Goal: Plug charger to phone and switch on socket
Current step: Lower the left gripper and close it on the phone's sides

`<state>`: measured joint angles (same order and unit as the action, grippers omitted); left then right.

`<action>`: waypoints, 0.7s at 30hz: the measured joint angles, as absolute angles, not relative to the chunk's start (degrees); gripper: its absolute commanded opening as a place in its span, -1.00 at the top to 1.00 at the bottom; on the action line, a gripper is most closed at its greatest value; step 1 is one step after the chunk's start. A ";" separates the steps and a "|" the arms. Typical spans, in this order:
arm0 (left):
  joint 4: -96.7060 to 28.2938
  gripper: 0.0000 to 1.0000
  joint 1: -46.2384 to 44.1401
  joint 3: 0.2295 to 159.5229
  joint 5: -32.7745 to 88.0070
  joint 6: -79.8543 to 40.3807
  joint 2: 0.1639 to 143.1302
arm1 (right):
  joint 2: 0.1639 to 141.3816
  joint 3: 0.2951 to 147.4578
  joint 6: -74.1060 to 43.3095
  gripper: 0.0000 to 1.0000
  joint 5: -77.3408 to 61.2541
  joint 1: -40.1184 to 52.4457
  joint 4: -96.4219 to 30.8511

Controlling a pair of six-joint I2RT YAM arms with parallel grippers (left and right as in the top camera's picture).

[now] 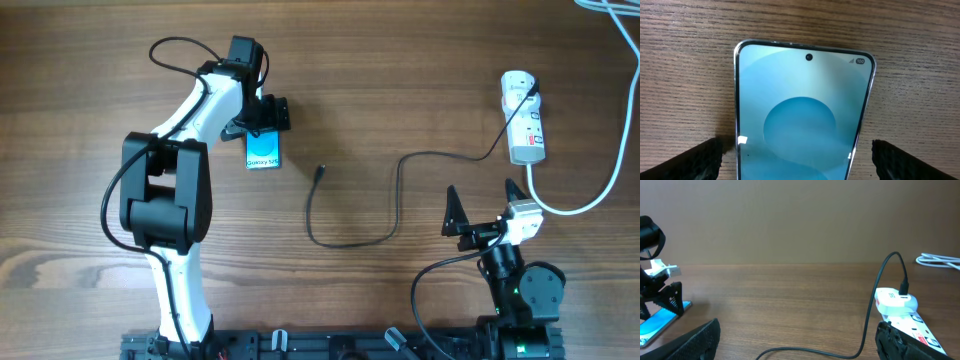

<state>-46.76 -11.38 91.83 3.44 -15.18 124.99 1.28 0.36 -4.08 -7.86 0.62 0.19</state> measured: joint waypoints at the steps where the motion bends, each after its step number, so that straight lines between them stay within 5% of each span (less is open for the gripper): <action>1: -46.70 -1.00 -11.38 91.74 3.27 -15.18 124.99 | 1.28 0.36 -4.08 -1.00 -7.86 0.62 0.19; 15: -49.39 -0.98 -11.42 91.66 2.55 -15.18 124.95 | 1.28 0.36 -4.08 -1.00 -7.86 0.62 0.21; 21: -45.32 -0.64 -11.42 91.26 1.98 -14.52 124.90 | 1.28 0.36 -4.08 -0.99 -7.86 0.62 0.21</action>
